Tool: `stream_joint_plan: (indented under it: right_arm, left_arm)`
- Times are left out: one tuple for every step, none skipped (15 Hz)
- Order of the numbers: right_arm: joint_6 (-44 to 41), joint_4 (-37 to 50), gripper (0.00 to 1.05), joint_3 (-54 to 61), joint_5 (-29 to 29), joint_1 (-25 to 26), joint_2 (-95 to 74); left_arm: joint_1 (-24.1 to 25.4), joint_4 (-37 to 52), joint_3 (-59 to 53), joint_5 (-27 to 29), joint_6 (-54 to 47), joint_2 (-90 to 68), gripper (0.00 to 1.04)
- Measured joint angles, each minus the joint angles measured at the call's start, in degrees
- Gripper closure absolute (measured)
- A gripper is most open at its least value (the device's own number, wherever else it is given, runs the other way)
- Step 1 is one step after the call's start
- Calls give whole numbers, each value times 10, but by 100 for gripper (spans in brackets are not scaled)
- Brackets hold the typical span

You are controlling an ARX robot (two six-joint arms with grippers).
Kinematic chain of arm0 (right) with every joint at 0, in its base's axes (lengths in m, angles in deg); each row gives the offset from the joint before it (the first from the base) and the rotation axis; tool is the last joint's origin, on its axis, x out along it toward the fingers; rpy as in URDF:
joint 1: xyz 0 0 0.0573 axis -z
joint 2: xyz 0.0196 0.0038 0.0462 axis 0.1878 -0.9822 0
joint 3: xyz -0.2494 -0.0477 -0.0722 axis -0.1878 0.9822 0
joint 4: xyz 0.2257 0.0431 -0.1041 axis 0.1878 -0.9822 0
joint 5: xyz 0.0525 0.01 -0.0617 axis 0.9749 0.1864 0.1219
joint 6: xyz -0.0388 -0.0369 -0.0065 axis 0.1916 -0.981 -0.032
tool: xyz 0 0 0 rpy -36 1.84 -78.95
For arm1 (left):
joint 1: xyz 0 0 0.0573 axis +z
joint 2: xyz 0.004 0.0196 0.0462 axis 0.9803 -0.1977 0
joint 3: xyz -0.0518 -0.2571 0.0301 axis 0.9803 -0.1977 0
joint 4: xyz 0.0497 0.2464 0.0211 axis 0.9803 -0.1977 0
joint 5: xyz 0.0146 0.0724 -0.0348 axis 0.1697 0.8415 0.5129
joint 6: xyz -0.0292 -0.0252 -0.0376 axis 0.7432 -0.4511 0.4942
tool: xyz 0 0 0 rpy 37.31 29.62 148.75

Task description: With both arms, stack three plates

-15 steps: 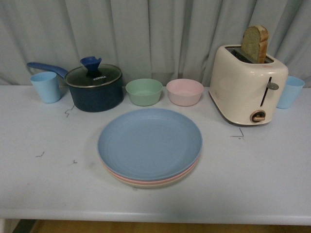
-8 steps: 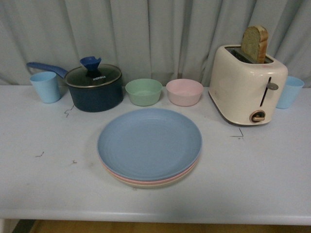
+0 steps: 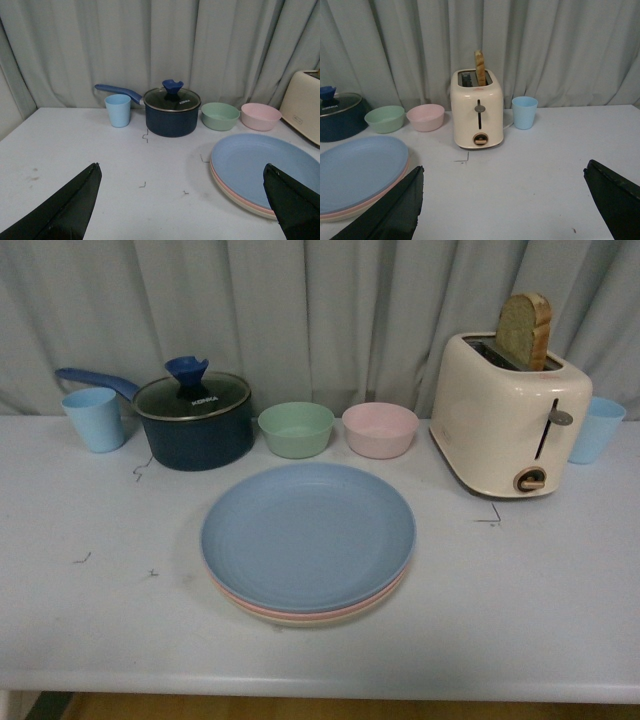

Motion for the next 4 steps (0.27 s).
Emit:
stream_joint_plan:
  right_arm:
    - [0,0,7,0,0,0,0]
    - [0,0,6,0,0,0,0]
    - [0,0,6,0,0,0,0]
    - [0,0,6,0,0,0,0]
  left_arm:
    - [0,0,0,0,0,0,7]
    - [0,0,0,0,0,0,7]
    - [0,0,0,0,0,0,7]
    - [0,0,0,0,0,0,7]
